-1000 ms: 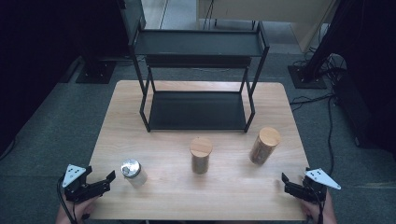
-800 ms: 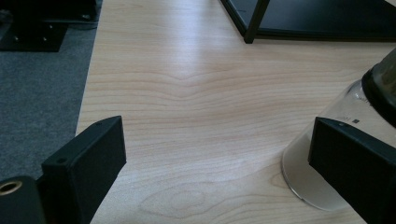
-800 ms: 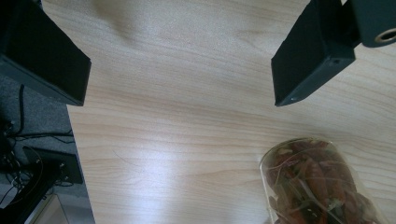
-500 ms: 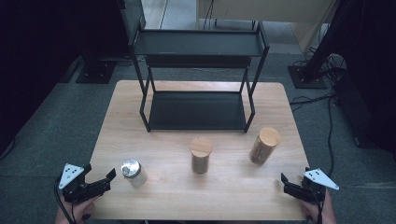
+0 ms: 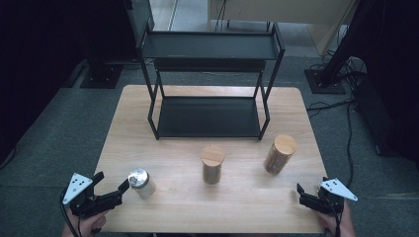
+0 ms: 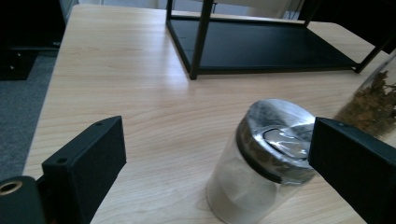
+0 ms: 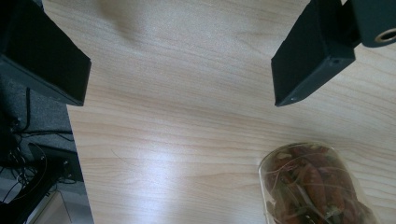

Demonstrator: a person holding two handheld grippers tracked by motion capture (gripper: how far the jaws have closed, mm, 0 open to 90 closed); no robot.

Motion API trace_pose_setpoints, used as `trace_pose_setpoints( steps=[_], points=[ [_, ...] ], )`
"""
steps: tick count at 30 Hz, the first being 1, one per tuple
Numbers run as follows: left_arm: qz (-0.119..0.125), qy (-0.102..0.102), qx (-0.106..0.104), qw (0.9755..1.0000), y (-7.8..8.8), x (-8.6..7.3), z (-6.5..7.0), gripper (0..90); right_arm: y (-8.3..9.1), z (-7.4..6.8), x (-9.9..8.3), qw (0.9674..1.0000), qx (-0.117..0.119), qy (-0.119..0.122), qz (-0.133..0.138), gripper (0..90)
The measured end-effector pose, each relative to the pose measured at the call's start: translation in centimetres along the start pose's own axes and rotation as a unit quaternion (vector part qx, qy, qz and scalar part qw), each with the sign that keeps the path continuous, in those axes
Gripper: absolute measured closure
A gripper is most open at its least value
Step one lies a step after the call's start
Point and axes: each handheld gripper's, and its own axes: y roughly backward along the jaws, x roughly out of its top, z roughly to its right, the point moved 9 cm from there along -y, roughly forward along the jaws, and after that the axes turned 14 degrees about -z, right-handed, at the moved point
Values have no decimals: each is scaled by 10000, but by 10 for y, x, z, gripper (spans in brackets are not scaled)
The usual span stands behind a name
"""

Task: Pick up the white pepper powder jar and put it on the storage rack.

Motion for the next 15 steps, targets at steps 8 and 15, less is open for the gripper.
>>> trace_pose_setpoints(
  steps=[8, 15],
  points=[
    [-100, -179, -96, 9997, -9, -2, 16, 44, 0, 0, 0, 10000, -8, 21, -1, 43],
    [-246, -311, -101, 9992, -19, -8, 25, 44, 0, -1, 0, 10000, -16, 30, -7, 43]
  ],
)
